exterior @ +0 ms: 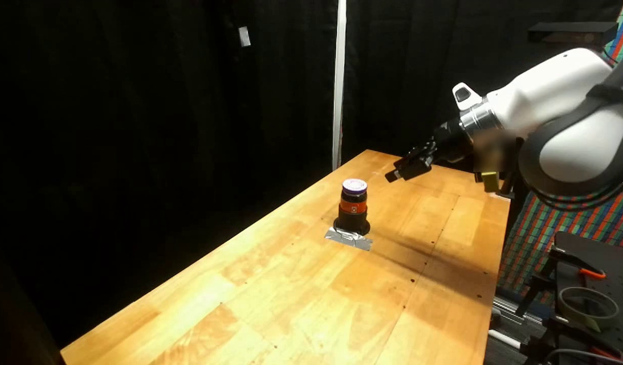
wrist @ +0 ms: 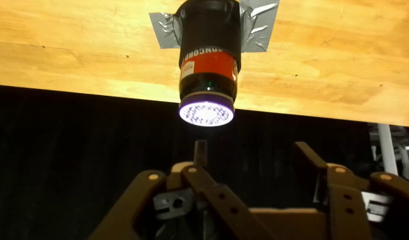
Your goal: Put the rubber band on the cup
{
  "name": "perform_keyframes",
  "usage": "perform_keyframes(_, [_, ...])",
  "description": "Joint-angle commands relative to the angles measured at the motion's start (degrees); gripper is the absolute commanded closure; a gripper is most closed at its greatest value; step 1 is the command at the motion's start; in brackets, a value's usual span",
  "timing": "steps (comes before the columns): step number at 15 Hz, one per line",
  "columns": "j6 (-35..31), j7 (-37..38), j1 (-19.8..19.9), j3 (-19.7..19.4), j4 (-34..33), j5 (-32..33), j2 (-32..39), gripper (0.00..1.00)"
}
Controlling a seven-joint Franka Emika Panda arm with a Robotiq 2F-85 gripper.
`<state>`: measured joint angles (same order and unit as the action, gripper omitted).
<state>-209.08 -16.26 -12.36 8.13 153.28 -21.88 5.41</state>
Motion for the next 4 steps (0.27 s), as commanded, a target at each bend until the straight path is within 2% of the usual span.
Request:
perform_keyframes(1, [11.7,-10.3,-1.7,-0.9,-3.6,-12.1,-8.7,0.02])
perform_keyframes(4, [15.1,-16.0,1.7,1.2,-6.0,-21.1,-10.4,0.00])
